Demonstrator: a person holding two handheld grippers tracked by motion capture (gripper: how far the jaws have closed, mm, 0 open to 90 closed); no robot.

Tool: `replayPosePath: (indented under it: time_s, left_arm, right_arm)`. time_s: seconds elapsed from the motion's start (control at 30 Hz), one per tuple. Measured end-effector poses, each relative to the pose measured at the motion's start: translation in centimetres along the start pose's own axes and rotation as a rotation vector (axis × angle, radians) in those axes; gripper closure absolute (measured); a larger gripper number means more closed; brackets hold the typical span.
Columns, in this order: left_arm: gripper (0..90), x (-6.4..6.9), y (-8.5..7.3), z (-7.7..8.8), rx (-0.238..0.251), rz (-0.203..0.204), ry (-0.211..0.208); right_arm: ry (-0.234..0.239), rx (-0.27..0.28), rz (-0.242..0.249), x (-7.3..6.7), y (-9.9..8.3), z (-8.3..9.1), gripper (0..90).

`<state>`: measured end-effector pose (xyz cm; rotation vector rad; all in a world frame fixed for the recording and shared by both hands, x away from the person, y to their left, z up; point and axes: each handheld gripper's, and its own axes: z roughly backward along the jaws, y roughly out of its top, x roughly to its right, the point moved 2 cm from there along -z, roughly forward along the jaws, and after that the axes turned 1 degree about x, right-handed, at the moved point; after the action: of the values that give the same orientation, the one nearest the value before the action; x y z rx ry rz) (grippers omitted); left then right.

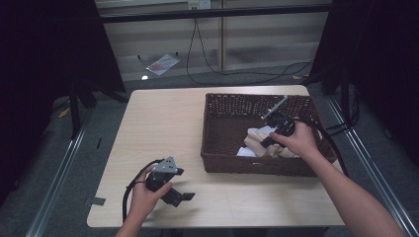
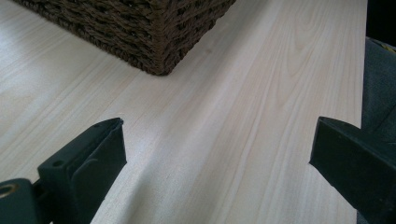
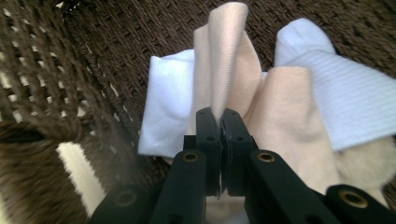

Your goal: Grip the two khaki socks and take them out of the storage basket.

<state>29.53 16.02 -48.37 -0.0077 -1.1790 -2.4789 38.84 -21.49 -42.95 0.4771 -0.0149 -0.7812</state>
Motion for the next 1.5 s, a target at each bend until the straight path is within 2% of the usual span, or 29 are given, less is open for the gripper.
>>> replayPosePath:
  time_s: [0.1, 0.37, 0.43, 0.47, 0.73, 0.77, 1.0, 1.27, 1.5]
  left_arm:
    - [3.2, 0.0, 0.0, 0.0, -0.002, 0.0, 0.0]
    - [3.2, 0.0, 0.0, 0.0, 0.003, 0.0, -0.004]
    - [3.2, 0.0, 0.0, 0.0, 0.002, 0.001, -0.003]
    - [3.2, 0.0, 0.0, 0.0, -0.003, -0.003, -0.004]
    - [3.2, 0.0, 0.0, 0.0, -0.002, 0.001, -0.001]
    - [3.2, 0.0, 0.0, 0.0, -0.01, -0.005, -0.002]
    - [3.2, 0.0, 0.0, 0.0, -0.009, -0.004, -0.001]
    - [3.2, 0.0, 0.0, 0.0, 0.002, 0.003, -0.002]
    - [3.2, 0.1, 0.0, 0.0, -0.002, 0.003, -0.005]
  right_arm:
    - [0.017, 0.025, -0.024, 0.1, 0.0, 1.7, 88.4]
    - [0.029, 0.053, -0.021, 0.2, 0.4, 5.6, 88.4]
    - [0.025, 0.053, -0.022, 0.1, 0.4, 6.0, 88.4]
    - [0.033, 0.056, -0.027, 0.1, 0.5, 6.8, 88.4]
    - [0.032, 0.07, -0.039, 0.4, 0.8, 9.0, 88.4]
    - [0.036, 0.078, -0.043, 0.5, 0.8, 9.7, 88.4]
    - [0.046, 0.1, -0.043, 0.3, 1.1, 11.1, 88.4]
    - [0.074, 0.096, -0.006, -0.5, 1.2, 12.6, 88.3]
    - [0.129, 0.116, 0.035, -1.7, 0.7, 14.3, 88.3]
